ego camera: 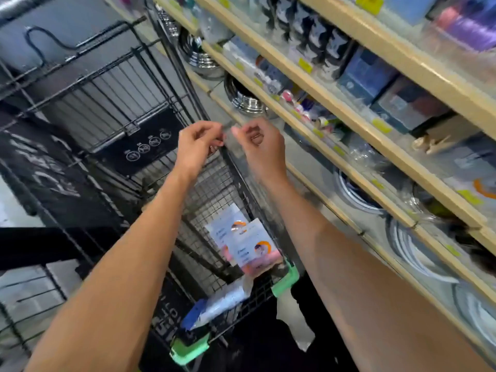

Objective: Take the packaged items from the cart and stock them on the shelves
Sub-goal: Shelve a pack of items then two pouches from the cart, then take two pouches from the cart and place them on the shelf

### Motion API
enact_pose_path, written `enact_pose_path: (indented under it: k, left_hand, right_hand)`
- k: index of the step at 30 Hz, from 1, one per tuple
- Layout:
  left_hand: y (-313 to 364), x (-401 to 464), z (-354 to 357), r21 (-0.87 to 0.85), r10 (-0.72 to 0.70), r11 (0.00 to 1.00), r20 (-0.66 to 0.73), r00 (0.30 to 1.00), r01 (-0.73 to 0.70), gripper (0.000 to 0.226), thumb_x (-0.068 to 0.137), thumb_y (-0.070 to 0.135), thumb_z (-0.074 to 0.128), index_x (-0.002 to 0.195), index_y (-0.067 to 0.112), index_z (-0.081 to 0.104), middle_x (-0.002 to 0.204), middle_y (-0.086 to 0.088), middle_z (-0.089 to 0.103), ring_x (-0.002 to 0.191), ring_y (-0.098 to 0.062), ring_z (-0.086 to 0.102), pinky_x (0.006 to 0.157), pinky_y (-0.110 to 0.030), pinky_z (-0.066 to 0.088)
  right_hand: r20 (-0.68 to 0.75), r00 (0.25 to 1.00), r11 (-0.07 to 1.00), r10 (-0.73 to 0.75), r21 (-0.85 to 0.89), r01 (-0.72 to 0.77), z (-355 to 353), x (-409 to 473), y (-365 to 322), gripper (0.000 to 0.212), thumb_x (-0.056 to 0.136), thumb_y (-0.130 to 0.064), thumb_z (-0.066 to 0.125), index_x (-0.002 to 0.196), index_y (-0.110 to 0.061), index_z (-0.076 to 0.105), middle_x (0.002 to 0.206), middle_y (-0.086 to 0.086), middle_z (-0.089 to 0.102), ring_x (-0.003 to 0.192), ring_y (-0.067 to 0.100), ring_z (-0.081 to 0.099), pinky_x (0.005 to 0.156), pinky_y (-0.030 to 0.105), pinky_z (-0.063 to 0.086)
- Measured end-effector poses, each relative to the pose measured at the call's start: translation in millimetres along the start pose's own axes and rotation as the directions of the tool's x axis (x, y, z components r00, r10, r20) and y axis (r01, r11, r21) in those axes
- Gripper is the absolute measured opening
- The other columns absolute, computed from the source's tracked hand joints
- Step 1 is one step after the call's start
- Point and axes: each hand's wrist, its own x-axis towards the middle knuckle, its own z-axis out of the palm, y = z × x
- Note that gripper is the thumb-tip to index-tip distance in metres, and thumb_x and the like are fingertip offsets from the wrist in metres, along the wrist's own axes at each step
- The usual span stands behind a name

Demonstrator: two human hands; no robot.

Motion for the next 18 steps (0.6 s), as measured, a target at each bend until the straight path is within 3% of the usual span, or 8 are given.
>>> enact_pose_path:
  k: [4, 8, 11, 13, 15, 18]
  left_hand:
    - [-67.4, -44.9, -57.3, -0.113, -0.230, 0.971, -0.191, 0.954, 0.211, 0.017, 0.100, 0.024, 0.057, 0.093, 0.015, 0.069, 0.078, 0.000, 0.070, 0.064, -0.009, 0.064, 0.056, -0.019, 0.045]
    - [-140.6, -95.1, -85.9, -0.214, -0.471, 0.880, -0.274, 0.838, 0.425, 0.020, 0.102, 0.026, 0.054, 0.095, 0.010, 0.063, 0.078, -0.002, 0.066, 0.060, -0.012, 0.060, 0.048, -0.019, 0.043]
    - [-189.4, -123.9, -82.9, -0.350, -0.643, 0.756, -0.240, 0.727, 0.553, 0.013, 0.101, 0.022, 0.056, 0.101, 0.011, 0.061, 0.081, -0.005, 0.065, 0.062, -0.016, 0.058, 0.045, -0.019, 0.046]
    - [-231.0, -139.7, -72.5, -0.416, -0.727, 0.670, -0.199, 0.657, 0.615, 0.010, 0.100, 0.016, 0.057, 0.093, 0.012, 0.062, 0.076, -0.007, 0.064, 0.057, -0.017, 0.057, 0.045, -0.021, 0.040]
    - [-262.6, -151.1, -50.5, -0.406, -0.785, 0.601, -0.134, 0.605, 0.689, 0.015, 0.098, 0.008, 0.054, 0.085, 0.012, 0.060, 0.076, -0.010, 0.059, 0.046, -0.013, 0.053, 0.043, -0.019, 0.031]
    - [-286.4, -152.2, -11.2, -0.325, -0.838, 0.530, -0.061, 0.542, 0.783, 0.015, 0.098, 0.007, 0.056, 0.083, 0.009, 0.061, 0.062, -0.005, 0.058, 0.047, -0.013, 0.045, 0.045, -0.023, 0.029]
  right_hand:
    - [0.299, 0.946, 0.990, 0.126, -0.097, -0.101, 63.3, -34.0, 23.7, 0.024, 0.086, -0.035, 0.071, 0.085, -0.012, 0.065, 0.073, 0.004, 0.065, 0.074, 0.025, 0.067, 0.073, 0.045, 0.057]
    - [0.492, 0.812, 0.937, 0.313, -0.301, -0.178, 98.7, -75.5, 68.3, 0.013, 0.087, -0.023, 0.069, 0.079, -0.014, 0.062, 0.071, -0.005, 0.055, 0.076, 0.020, 0.059, 0.072, 0.030, 0.048]
    - [0.389, 0.768, 0.826, 0.509, -0.472, -0.308, 101.1, -101.9, 125.3, 0.021, 0.084, -0.016, 0.063, 0.066, -0.017, 0.052, 0.067, 0.002, 0.052, 0.068, 0.028, 0.055, 0.062, 0.037, 0.048]
    - [0.281, 0.709, 0.686, 0.647, -0.619, -0.381, 97.0, -122.7, 165.2, 0.009, 0.089, -0.016, 0.059, 0.083, -0.009, 0.058, 0.079, 0.010, 0.055, 0.068, 0.026, 0.052, 0.060, 0.031, 0.040]
    - [0.215, 0.639, 0.569, 0.738, -0.708, -0.418, 81.0, -142.9, 193.1, 0.014, 0.091, -0.016, 0.058, 0.099, -0.005, 0.059, 0.092, 0.015, 0.057, 0.076, 0.026, 0.059, 0.059, 0.026, 0.039]
    - [0.209, 0.592, 0.527, 0.778, -0.731, -0.434, 61.8, -159.5, 222.7, 0.023, 0.084, -0.021, 0.061, 0.102, -0.008, 0.064, 0.100, 0.018, 0.062, 0.101, 0.032, 0.065, 0.061, 0.028, 0.034]
